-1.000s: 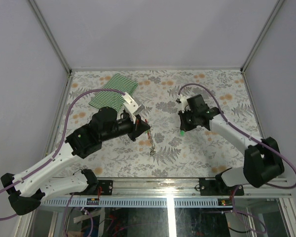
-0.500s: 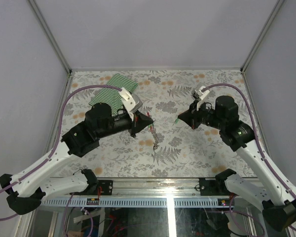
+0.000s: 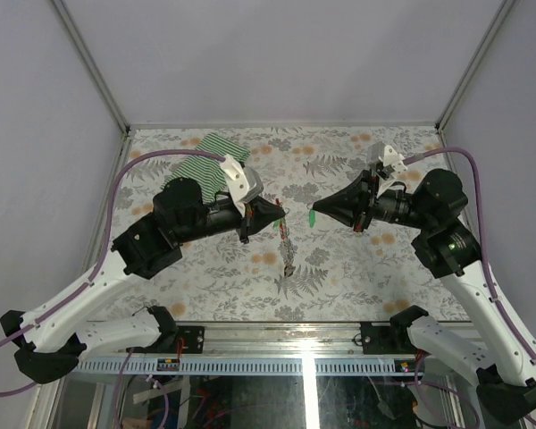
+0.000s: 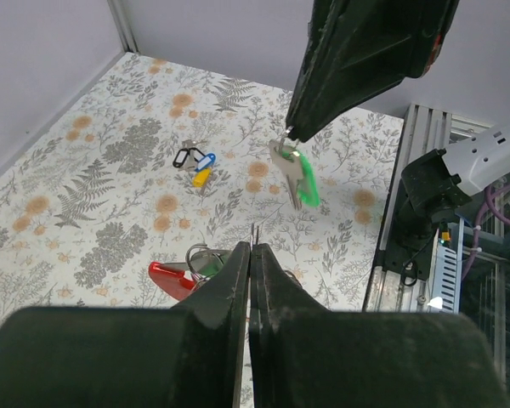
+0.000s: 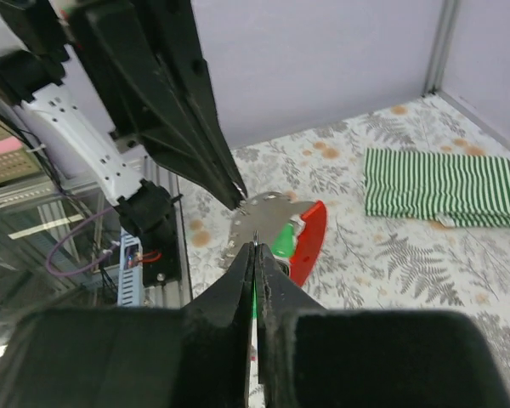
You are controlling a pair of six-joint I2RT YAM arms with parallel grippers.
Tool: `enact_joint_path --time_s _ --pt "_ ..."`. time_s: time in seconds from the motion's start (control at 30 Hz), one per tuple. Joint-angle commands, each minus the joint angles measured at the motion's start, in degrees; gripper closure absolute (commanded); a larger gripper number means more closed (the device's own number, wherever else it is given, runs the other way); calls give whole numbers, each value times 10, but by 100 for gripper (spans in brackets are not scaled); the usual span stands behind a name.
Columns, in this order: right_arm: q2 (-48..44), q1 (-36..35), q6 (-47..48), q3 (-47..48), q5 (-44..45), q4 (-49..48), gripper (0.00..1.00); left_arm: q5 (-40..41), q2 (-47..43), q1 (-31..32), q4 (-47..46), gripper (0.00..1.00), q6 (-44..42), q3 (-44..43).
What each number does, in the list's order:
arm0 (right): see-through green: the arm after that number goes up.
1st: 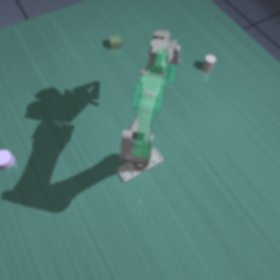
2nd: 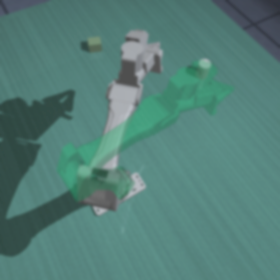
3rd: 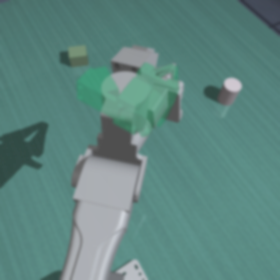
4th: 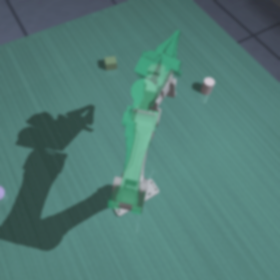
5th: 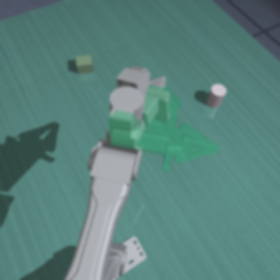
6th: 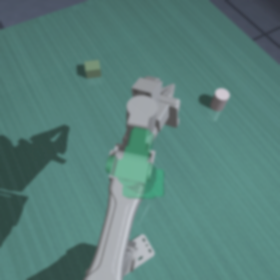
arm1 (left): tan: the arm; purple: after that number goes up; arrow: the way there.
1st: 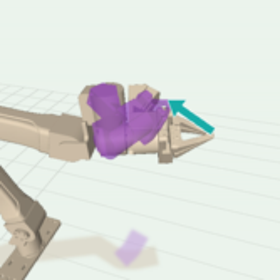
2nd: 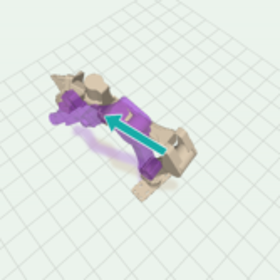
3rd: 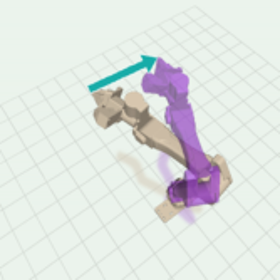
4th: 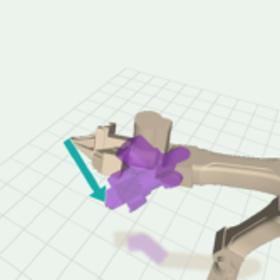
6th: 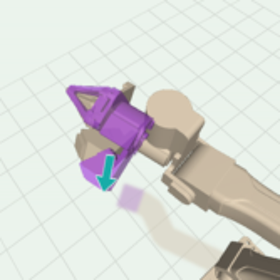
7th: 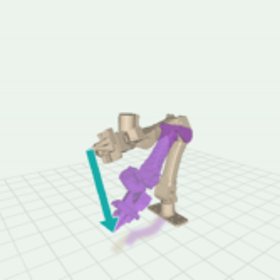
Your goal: Put the keys on the keyring
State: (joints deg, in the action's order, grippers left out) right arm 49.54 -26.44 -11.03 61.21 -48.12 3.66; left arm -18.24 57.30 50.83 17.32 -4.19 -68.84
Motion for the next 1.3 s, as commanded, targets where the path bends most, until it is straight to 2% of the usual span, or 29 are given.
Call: enact_joint_path --time_s 0.0,0.2,0.5,0.63,0.87,1.03,1.27 --pt "-10 2 -62 1 -66 -109 100 20 -6 10 -64 100 -23 -25" --pt "-9 -1 -86 0 -82 -141 100 108 -4 71 -65 100 -52 -27" --pt "-6 -21 -92 -3 -75 -147 100 154 -7 102 -78 100 -70 -24" --pt "-11 -24 -90 -2 -72 -146 100 199 -9 131 -81 100 -96 -21" --pt "-38 -24 -77 -9 -62 -163 100 323 -32 235 -141 100 -206 11" --pt "-52 -24 -80 -16 -81 -195 100 430 -37 310 -218 100 -333 44" --pt "-58 -25 -77 -15 -104 -203 100 511 -31 359 -289 100 -453 68"
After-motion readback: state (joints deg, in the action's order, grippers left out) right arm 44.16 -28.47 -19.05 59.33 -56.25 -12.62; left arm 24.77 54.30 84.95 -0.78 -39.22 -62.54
